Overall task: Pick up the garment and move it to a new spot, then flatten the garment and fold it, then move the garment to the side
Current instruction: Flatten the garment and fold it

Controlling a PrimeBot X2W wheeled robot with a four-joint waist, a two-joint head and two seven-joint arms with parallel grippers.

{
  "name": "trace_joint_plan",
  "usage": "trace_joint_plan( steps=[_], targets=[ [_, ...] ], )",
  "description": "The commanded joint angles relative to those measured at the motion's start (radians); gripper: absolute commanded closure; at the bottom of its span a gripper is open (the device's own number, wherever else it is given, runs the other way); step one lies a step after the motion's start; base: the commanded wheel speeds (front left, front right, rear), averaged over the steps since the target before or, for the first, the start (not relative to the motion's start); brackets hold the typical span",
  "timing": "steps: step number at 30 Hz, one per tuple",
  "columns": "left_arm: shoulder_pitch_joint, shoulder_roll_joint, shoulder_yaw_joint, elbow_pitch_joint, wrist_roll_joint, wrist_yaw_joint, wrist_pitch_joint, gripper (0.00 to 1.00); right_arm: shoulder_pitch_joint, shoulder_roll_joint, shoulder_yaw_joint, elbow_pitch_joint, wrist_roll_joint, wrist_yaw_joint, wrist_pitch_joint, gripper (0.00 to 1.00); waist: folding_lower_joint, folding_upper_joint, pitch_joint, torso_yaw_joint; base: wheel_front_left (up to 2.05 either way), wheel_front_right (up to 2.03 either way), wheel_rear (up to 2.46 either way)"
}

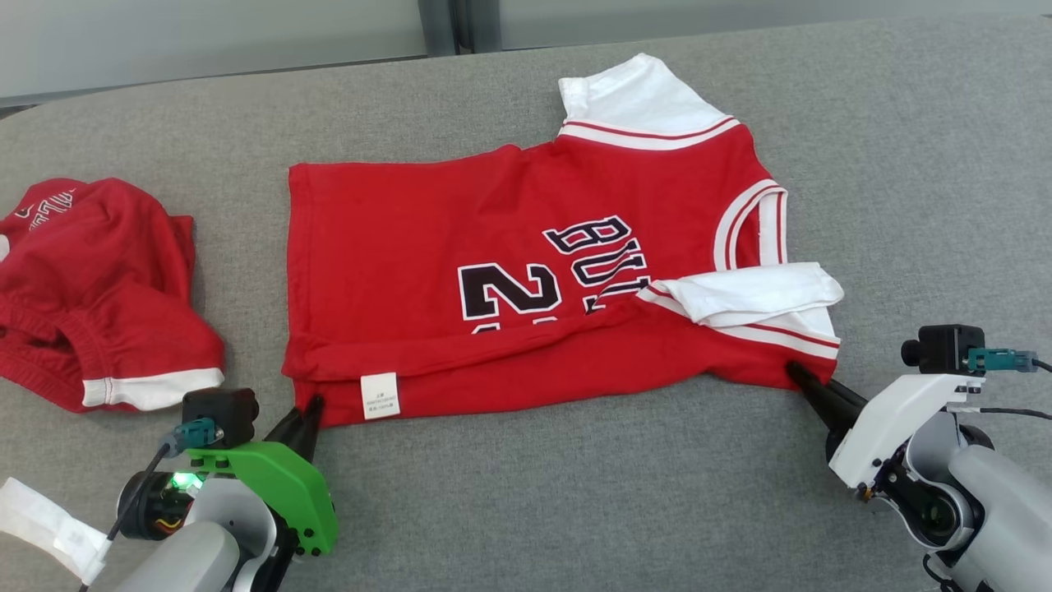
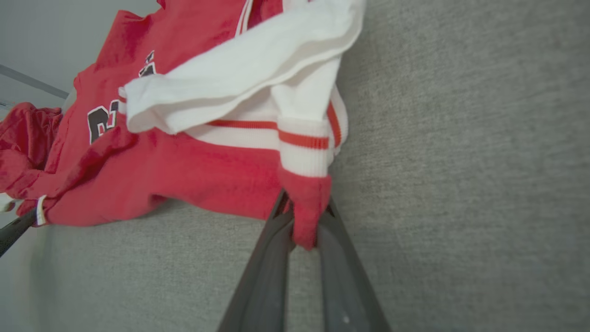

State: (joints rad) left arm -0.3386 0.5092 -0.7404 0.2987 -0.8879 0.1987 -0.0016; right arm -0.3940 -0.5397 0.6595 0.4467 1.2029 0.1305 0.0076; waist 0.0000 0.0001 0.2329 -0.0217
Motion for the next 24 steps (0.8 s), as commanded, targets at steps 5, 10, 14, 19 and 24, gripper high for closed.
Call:
trace_joint_plan(
  steps=[5, 10, 14, 19, 24],
  targets=[
    [0.031, 0.025, 0.008, -0.036, -0.023, 0.002, 0.010, 1.00, 0.020, -0.026, -0.006, -0.025, 0.034, 0.000, 0.014, 1.00, 0.0000, -0.0001, -0.032, 0.009, 0.00, 0.00, 0.00],
    [0.067, 0.052, 0.006, -0.097, -0.039, 0.012, 0.035, 1.00, 0.054, -0.086, -0.019, -0.081, 0.091, 0.000, 0.069, 1.00, 0.0000, -0.0001, -0.061, 0.014, 0.00, 0.00, 0.00],
    [0.109, 0.079, -0.012, -0.149, -0.049, 0.023, 0.071, 1.00, 0.094, -0.152, -0.026, -0.130, 0.121, 0.000, 0.126, 1.00, 0.0000, -0.0001, -0.076, 0.009, 0.00, 0.00, 0.00],
    [0.167, 0.124, -0.022, -0.217, -0.065, 0.044, 0.103, 1.00, 0.167, -0.220, -0.056, -0.193, 0.149, 0.000, 0.157, 1.00, 0.0000, -0.0001, -0.086, 0.000, 0.00, 0.00, 0.00],
    [0.217, 0.158, -0.025, -0.280, -0.079, 0.073, 0.128, 1.00, 0.262, -0.263, -0.096, -0.225, 0.194, 0.000, 0.192, 1.00, 0.0000, -0.0001, -0.088, -0.008, 0.00, 0.00, 0.00]
  ],
)
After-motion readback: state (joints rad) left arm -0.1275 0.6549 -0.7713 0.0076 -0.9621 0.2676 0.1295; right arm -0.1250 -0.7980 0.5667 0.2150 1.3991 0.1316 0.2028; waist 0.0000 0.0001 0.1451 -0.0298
